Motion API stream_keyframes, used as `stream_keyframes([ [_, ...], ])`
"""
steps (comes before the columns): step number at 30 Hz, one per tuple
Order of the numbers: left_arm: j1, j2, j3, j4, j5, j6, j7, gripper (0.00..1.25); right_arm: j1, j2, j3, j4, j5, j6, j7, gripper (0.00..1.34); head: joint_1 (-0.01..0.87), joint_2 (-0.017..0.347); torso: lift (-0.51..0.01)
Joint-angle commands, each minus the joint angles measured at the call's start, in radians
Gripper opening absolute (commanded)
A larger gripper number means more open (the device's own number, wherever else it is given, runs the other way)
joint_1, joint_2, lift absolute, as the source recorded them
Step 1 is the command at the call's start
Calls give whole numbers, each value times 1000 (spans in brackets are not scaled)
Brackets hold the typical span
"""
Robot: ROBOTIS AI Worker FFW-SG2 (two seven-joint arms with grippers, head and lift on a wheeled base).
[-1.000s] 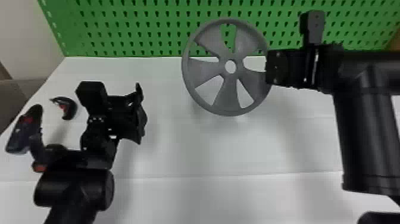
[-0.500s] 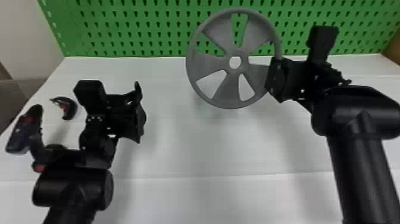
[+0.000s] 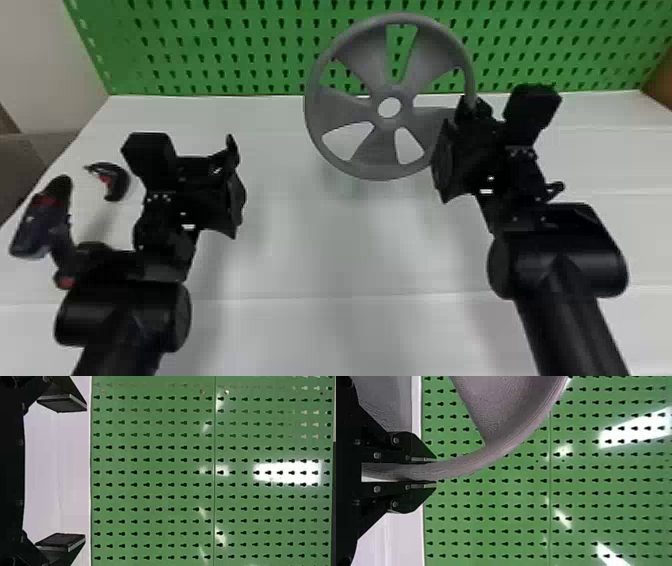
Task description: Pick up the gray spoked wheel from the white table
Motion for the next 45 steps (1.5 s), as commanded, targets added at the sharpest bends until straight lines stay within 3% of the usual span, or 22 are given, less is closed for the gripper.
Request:
stream_keyframes([
  [1, 0, 0, -1, -1, 12, 0, 0, 1120, 42, -3, 27, 10, 3, -118, -28, 176, 767, 35, -107],
  [17, -10, -2, -14, -2, 31, 14, 2, 1120, 132, -18, 91, 14, 46, -291, -143, 178, 767, 35, -107],
  [45, -8, 0, -30, -2, 41, 18, 5, 1120, 148, -28, 97, 0, 37, -265, -148, 178, 767, 35, -107],
])
